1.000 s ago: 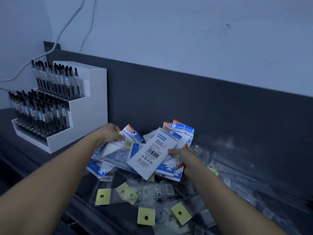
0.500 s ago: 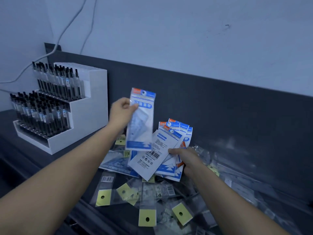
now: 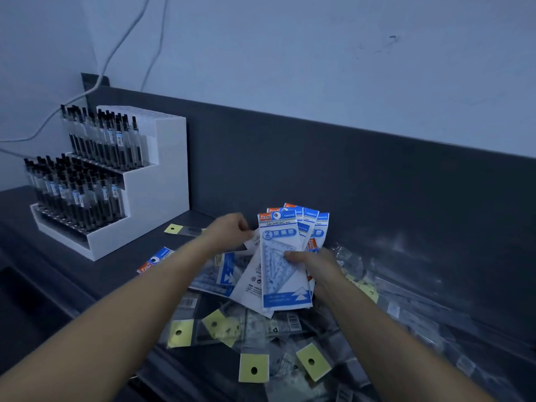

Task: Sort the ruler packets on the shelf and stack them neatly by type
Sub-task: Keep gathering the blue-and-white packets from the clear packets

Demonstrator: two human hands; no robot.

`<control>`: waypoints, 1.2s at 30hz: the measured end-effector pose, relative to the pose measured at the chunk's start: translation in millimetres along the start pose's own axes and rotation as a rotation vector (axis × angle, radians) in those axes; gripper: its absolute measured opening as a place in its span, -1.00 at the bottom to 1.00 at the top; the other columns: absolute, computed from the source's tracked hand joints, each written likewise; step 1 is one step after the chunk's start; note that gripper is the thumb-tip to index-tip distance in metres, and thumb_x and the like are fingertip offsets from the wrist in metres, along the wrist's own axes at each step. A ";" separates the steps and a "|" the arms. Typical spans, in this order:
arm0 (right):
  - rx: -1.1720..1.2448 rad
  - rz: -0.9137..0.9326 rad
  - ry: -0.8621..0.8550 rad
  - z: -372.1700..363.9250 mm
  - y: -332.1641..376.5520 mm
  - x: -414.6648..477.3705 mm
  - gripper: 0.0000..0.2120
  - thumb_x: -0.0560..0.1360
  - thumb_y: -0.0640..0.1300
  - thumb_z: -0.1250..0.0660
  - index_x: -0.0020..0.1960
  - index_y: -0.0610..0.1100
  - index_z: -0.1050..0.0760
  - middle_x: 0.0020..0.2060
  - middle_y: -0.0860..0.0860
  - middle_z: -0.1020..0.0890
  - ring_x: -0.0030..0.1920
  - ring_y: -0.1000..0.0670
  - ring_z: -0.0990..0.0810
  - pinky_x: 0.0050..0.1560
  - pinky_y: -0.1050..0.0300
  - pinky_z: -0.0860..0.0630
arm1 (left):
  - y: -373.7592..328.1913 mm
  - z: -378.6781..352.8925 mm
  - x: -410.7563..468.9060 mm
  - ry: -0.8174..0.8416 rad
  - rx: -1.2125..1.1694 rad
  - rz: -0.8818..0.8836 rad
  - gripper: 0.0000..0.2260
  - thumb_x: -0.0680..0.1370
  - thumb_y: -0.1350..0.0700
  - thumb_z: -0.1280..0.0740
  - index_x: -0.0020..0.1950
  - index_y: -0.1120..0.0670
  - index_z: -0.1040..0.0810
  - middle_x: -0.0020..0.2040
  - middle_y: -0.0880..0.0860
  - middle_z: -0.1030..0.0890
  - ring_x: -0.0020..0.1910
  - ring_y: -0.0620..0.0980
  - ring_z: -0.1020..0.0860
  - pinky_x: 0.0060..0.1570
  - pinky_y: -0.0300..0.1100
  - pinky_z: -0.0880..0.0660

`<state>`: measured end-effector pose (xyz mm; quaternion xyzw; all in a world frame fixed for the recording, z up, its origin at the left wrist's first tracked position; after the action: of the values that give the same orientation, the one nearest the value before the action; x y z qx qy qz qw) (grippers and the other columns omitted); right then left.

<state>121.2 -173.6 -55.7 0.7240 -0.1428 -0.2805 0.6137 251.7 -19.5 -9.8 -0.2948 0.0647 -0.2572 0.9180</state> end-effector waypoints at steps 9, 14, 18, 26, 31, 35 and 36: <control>0.009 -0.051 -0.006 0.4 -6.3 1.1 -0.67 0.38 -0.37 -0.47 0.13 -0.27 -0.54 -0.04 -0.17 -0.69 -0.09 -0.21 -0.69 -0.07 -0.17 -0.63 | 58.4 20.6 -21.4 0.555 0.580 0.124 -0.20 0.33 -0.09 -0.56 0.44 0.16 -0.32 0.40 0.09 -0.40 0.34 0.15 -0.42 0.24 -0.05 -0.45; 0.034 -0.049 -0.023 3.1 -5.8 -0.8 -0.64 0.36 -0.36 -0.50 0.14 -0.26 -0.54 -0.04 -0.16 -0.70 -0.08 -0.22 -0.69 -0.02 -0.23 -0.62 | 68.4 24.6 -12.0 0.396 0.498 0.072 -0.49 0.27 -0.16 -0.57 0.02 0.10 -0.51 0.07 0.08 -0.58 -0.03 0.08 -0.54 0.03 -0.11 -0.52; 0.095 -0.038 -0.057 10.1 -5.0 -3.0 -0.65 0.38 -0.37 -0.48 0.14 -0.27 -0.53 -0.03 -0.18 -0.69 -0.08 -0.22 -0.68 -0.05 -0.19 -0.62 | 64.0 36.2 -8.8 0.124 0.404 0.031 -0.53 0.30 -0.13 -0.56 0.00 0.09 -0.48 -0.05 0.05 -0.55 -0.09 0.04 -0.52 -0.10 -0.16 -0.47; 0.113 -0.046 -0.099 17.0 -5.7 -7.1 -0.61 0.36 -0.37 -0.48 0.15 -0.27 -0.51 -0.05 -0.18 -0.69 -0.11 -0.22 -0.69 -0.15 -0.14 -0.63 | 62.4 47.4 -5.5 -0.132 -0.012 0.143 -0.83 0.48 0.24 -0.35 0.06 0.13 -0.61 0.06 0.12 -0.64 0.02 0.08 -0.59 -0.01 -0.16 -0.49; 0.108 -0.035 -0.086 16.7 -3.6 -12.1 -0.61 0.37 -0.36 -0.48 0.17 -0.26 -0.51 -0.04 -0.17 -0.69 -0.09 -0.22 -0.69 -0.09 -0.20 -0.63 | 60.1 61.7 -7.3 -0.338 -0.310 0.203 -0.85 0.47 0.29 -0.30 -0.25 0.13 -0.62 -0.15 0.19 -0.66 -0.20 0.12 -0.59 -0.15 -0.11 -0.51; 0.124 -0.025 -0.086 19.0 0.3 -16.5 -0.66 0.39 -0.37 -0.46 0.14 -0.27 -0.51 -0.07 -0.18 -0.70 -0.12 -0.21 -0.69 -0.14 -0.12 -0.63 | 45.1 76.1 -13.5 -0.517 -0.277 0.157 -0.84 0.51 0.26 -0.20 -0.17 0.09 -0.54 -0.09 0.11 -0.63 -0.07 0.14 -0.56 -0.03 -0.07 -0.48; 0.122 -0.023 -0.087 19.7 1.2 -17.9 -0.67 0.39 -0.37 -0.46 0.14 -0.28 -0.52 -0.07 -0.18 -0.70 -0.13 -0.20 -0.69 -0.15 -0.11 -0.63 | 40.1 79.1 -15.8 -0.564 -0.277 0.135 -0.86 0.52 0.26 -0.19 -0.15 0.09 -0.52 -0.10 0.10 -0.62 -0.10 0.13 -0.55 -0.04 -0.05 -0.48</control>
<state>95.5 -179.9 -52.1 0.7490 -0.1778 -0.3094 0.5583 276.9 56.7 31.3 -0.4718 -0.1385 -0.0925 0.8659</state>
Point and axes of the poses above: each hand's wrist, its own x-axis towards the middle knuckle, its own z-axis out of the back of the hand, y = z × x, the point moved 5 cm from there along x, towards the middle knuckle
